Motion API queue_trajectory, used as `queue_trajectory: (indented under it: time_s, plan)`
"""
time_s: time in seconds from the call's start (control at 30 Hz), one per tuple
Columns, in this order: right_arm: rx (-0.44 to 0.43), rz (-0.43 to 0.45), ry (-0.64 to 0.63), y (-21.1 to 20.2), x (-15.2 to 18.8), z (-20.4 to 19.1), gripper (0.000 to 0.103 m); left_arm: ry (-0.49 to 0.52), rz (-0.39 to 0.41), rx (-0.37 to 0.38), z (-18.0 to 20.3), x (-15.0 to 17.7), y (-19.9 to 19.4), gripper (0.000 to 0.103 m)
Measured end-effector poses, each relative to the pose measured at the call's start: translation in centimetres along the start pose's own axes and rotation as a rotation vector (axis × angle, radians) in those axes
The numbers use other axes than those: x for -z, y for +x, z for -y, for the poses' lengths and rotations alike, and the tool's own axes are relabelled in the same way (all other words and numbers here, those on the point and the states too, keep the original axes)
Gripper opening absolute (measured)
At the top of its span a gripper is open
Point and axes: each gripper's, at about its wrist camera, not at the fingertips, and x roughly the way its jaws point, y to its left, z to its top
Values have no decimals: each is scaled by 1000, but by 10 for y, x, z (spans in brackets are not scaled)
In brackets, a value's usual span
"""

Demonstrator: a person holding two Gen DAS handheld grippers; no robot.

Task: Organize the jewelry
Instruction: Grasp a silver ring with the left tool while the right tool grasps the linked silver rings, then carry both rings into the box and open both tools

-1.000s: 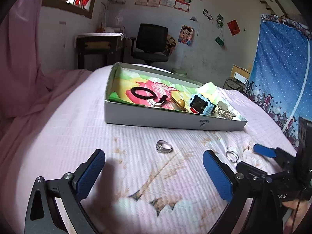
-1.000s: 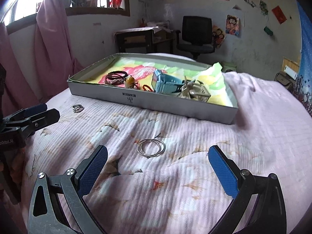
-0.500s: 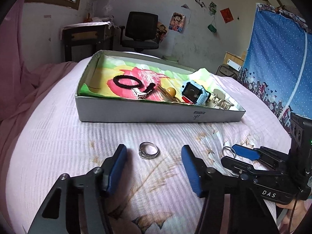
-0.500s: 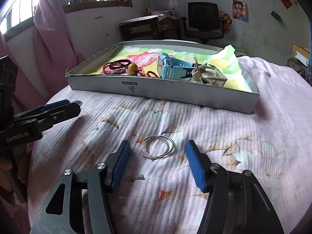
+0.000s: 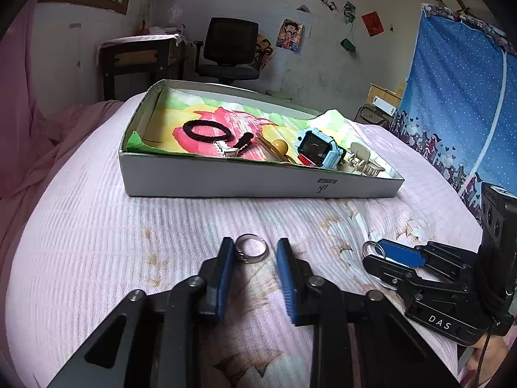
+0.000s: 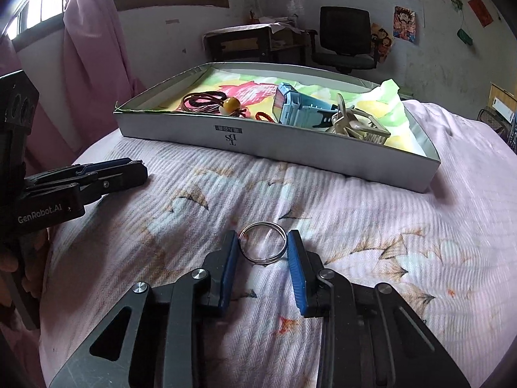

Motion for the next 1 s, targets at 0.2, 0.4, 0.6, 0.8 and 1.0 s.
queue_trajectory:
  time_s: [0.2,0.4,0.6,0.8,1.0]
  plan:
    - [0,9,0,-2,1,0,28,4,4,-2,0,1,0,20]
    - [-38,15,-10,-3,2,-2,27,12,20,8,1,4,-4,20]
    - [-61,21,-20,-4,3,-5,27,24,68,4,4,7,-13,20]
    - [-48,68,-35,-14,5,-8,27,43,131,6,8,8,-27,20]
    - [-43,124,-43,-27,4,-9,27,59,163,26,16,3,-36,20]
